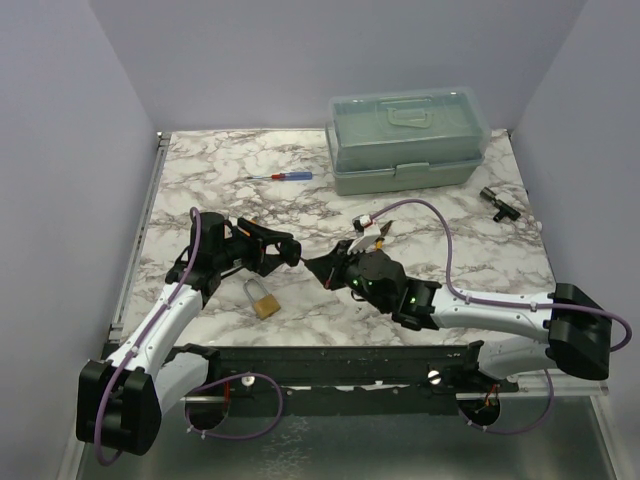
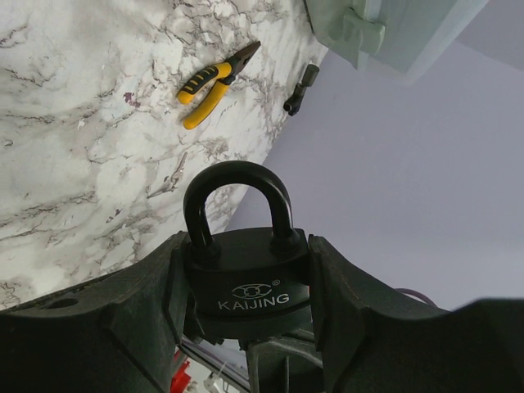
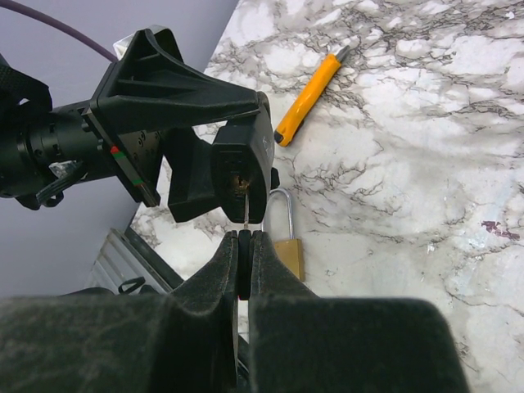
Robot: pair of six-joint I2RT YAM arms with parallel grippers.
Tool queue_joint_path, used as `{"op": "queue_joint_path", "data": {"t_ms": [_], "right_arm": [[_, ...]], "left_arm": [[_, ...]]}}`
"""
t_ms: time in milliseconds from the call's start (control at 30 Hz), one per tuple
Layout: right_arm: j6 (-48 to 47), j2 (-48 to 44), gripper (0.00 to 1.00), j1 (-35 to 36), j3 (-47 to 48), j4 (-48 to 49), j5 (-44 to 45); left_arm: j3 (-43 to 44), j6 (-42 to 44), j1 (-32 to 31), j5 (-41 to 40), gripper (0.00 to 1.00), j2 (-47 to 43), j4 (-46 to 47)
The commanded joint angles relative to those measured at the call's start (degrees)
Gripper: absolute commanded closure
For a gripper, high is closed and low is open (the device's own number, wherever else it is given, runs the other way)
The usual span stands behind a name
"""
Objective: Unlock with the key
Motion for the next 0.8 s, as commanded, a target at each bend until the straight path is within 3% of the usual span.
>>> {"op": "queue_joint_path", "data": {"t_ms": [0,767], "right_arm": [[-0.3,0.9,1.0,0.1,1.3,1.8,2.2],[1.3,3.1,1.0,0.1,3.0,-0.2,3.7]], "left_arm": [[0.0,-1.7,-0.2,2.0,1.0,-1.7,4.6],[-1.4,-1.4,-0.3,1.1,1.0,-1.6,5.6]]}}
